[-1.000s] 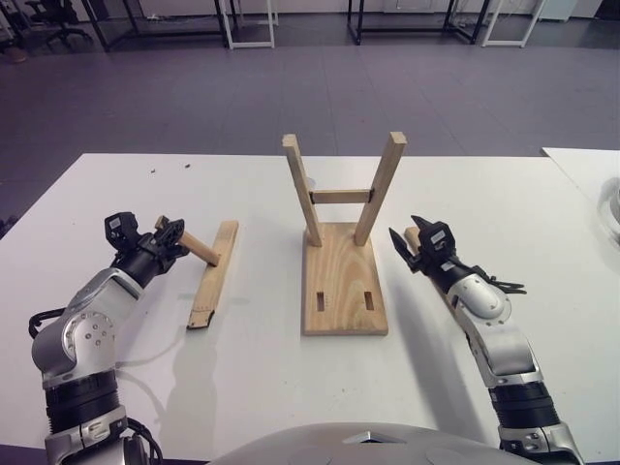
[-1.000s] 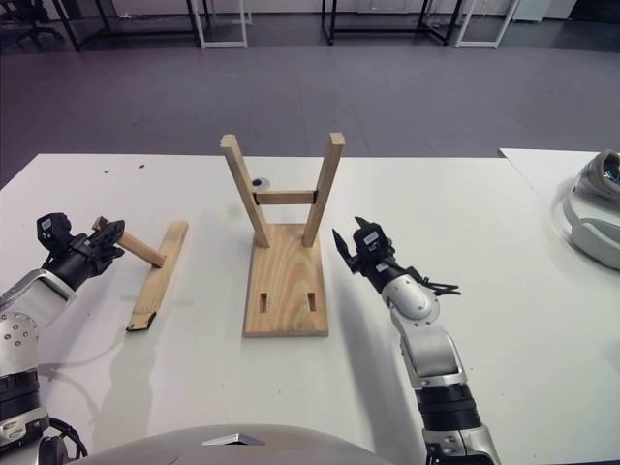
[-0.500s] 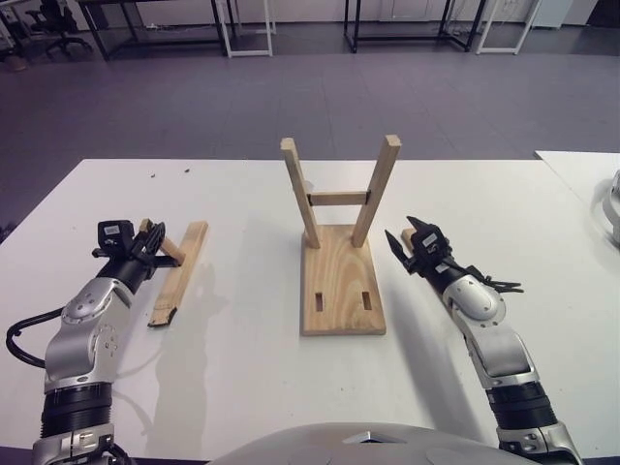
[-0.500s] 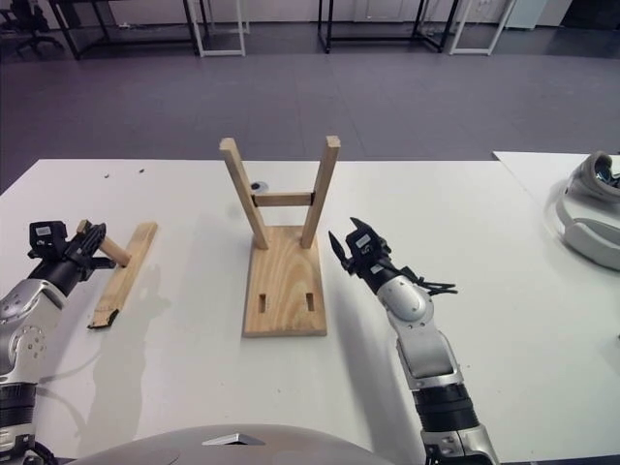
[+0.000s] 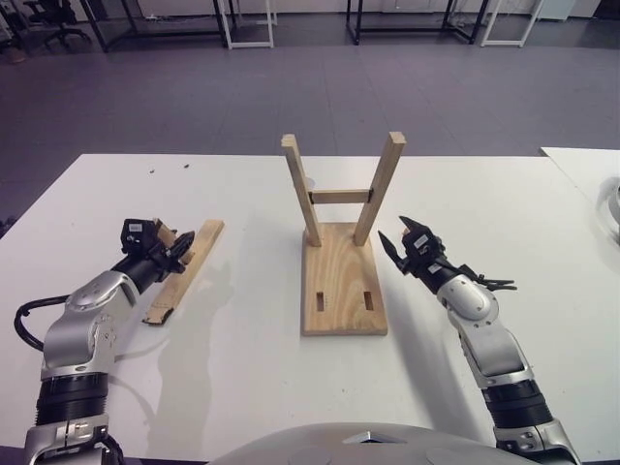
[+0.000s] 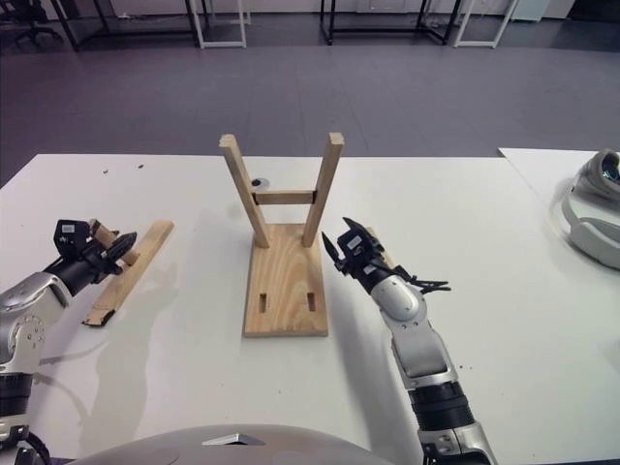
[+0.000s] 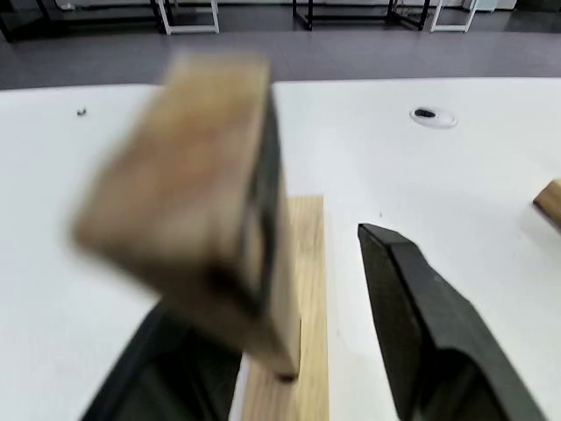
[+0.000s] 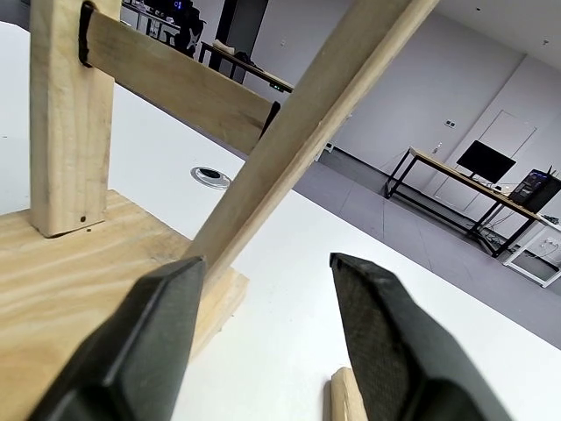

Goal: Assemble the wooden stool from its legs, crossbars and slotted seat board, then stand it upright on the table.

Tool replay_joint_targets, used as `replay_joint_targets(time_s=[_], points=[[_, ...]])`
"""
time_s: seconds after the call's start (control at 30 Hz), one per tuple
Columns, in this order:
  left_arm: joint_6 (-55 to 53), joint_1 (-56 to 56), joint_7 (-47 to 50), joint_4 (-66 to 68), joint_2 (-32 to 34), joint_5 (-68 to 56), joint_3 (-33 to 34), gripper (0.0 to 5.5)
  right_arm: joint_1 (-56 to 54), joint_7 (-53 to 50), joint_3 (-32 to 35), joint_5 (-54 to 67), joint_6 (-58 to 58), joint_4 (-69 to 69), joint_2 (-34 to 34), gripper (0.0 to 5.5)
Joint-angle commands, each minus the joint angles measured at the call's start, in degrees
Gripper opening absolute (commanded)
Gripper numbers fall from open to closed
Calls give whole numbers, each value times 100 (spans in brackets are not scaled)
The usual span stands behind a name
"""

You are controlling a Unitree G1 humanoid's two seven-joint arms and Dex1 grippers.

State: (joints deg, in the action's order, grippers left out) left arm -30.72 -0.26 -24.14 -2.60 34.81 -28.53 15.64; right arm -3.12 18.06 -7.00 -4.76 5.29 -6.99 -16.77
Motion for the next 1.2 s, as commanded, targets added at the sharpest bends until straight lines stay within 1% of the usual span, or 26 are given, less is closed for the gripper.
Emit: replay_joint_targets(time_s=[0.03, 0.17, 0.23, 0.37, 0.47, 0.57, 0.63, 0.73, 0.77, 0.83, 0.9, 0.97, 1.03, 1.1, 1.2], points=[[-443, 393, -316, -166, 366, 174, -138, 280, -118, -47, -49, -85, -68, 123, 34, 264], [-106, 552, -287, 170, 654, 993, -480, 339, -83, -26, -56, -96, -54, 80, 25, 264], [12, 661, -354, 271, 597, 1158, -547, 339, -47, -9, -77, -108, -53, 55, 13, 264], [210, 809, -532, 216, 515, 1231, -547, 258, -18, 5, -114, -128, -56, 55, -5, 264], [307, 839, -611, 214, 520, 1241, -520, 215, -20, 1, -154, -146, -47, 46, 12, 264], [460, 812, -560, 324, 499, 1293, -464, 207, -23, 23, -118, -72, 6, 10, 55, 264], [697, 682, -437, 489, 376, 1186, -220, 203, -116, 175, 225, 631, 446, -200, 247, 264], [1157, 116, -626, -16, -154, 101, 534, 203, -541, 832, 762, 2358, 1622, -879, 249, 264], [1176, -97, -637, -268, -269, -205, 685, 203, -731, 978, 885, 2889, 2035, -1125, 203, 264], [1180, -579, -523, -917, -381, -588, 738, 203, -1690, 823, 1312, 4313, 3007, -1369, 350, 264], [1304, -1044, -475, -1438, -518, -747, 549, 203, -2887, 366, 1728, 5418, 3562, -930, 693, 264], [1443, -1413, -484, -1677, -645, -527, 118, 203, -3817, -121, 1930, 5885, 3758, -288, 1037, 264], [1486, -1742, -519, -1956, -806, -318, -473, 203, -4548, -564, 2075, 6158, 3812, 427, 1398, 264], [1500, -1894, -569, -2074, -868, -134, -857, 203, -4922, -920, 2303, 6626, 3876, 729, 1648, 264], [1573, -1887, -695, -2075, -845, 145, -1177, 203, -5112, -1283, 2527, 7114, 4017, 765, 1690, 264]])
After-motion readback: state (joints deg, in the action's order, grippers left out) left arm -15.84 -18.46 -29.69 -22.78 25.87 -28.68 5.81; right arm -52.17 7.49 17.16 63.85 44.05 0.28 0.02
